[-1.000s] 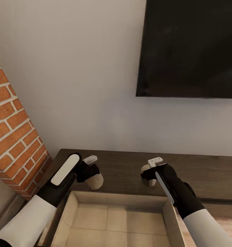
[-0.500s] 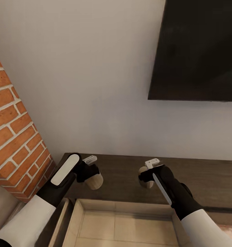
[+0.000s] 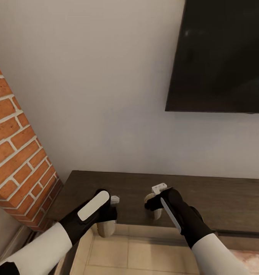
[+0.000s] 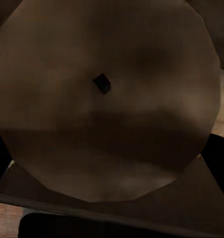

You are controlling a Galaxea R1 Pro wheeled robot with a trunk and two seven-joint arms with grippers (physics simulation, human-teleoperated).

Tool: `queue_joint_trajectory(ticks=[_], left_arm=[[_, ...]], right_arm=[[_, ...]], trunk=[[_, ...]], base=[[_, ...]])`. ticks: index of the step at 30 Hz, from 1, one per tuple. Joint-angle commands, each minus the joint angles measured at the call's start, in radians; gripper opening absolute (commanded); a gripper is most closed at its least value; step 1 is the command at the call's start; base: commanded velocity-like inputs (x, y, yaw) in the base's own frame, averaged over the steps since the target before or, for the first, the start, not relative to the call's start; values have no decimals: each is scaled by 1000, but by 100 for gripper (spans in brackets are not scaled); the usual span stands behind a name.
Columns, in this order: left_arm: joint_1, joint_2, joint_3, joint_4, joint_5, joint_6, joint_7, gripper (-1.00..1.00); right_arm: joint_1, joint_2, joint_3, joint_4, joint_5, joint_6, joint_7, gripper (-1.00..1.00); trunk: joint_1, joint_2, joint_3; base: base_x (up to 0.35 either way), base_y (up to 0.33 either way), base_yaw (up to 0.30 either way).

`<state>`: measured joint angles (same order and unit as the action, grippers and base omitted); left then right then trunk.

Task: Place each of the two pumpkins and all three candles from the living room inside a cabinet in the living room (use any cabinet), then make sure every cabinet is closed, and position the cauldron so it is next to a table in the living room.

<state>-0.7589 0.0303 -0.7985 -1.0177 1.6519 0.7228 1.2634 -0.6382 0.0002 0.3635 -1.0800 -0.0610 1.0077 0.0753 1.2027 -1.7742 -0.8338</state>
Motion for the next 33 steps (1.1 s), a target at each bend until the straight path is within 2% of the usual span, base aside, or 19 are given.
queue_joint_trajectory(ticks=[1,2,3,5,11,15,16,17,19,20,23,27,30,33], left_arm=[[0,-1,-3,26,1,-4,-2,-100],[0,-3,-6,53,0,-4,-4,-100],[0,-4,-23,97,-1,-5,-42,-100],[0,-4,-42,113,-2,-5,-75,-100],[0,-6,-97,178,-3,-8,-126,-100],[1,-22,-163,256,-5,-21,-230,-100],[1,-38,-227,318,-20,-72,-310,-100],[1,-44,-269,352,-45,-125,-349,-100],[1,-56,-328,396,-97,-210,-384,-100],[1,-72,-379,455,-133,-280,-408,-100],[2,-91,-403,526,-148,-311,-468,-100],[3,-97,-412,617,-159,-321,-654,-100],[3,-97,-413,643,-160,-322,-701,-100],[3,-98,-413,647,-159,-322,-709,-100]], right_arm=[[0,1,0,15,-5,0,12,-100],[5,1,0,28,-5,0,26,-100],[17,0,1,43,-5,1,103,-100],[20,0,2,51,-4,4,153,-100],[45,6,4,97,-3,6,186,-100],[74,8,31,154,-2,1,187,-100],[80,9,49,209,1,-8,184,-100],[81,9,53,238,2,-17,182,-100],[82,9,55,283,3,-67,179,-100],[83,10,57,350,3,-164,178,-100],[83,22,58,440,3,-270,178,-100],[83,37,58,532,3,-386,178,-100],[83,41,57,545,3,-405,180,-100],[83,49,56,548,1,-409,183,-100]], trunk=[[0,0,0],[0,0,0],[0,0,0],[0,0,0],[0,0,0],[0,0,0],[0,0,0],[0,0,0],[0,0,0],[0,0,0],[0,0,0],[0,0,1],[0,0,3],[0,0,7]], base=[[0,0,0],[0,0,0],[0,0,0],[0,0,0],[0,0,0],[0,0,0],[0,0,0],[0,0,0],[0,0,0],[0,0,0],[0,0,0],[0,0,-8],[0,0,-134],[0,0,-190]])
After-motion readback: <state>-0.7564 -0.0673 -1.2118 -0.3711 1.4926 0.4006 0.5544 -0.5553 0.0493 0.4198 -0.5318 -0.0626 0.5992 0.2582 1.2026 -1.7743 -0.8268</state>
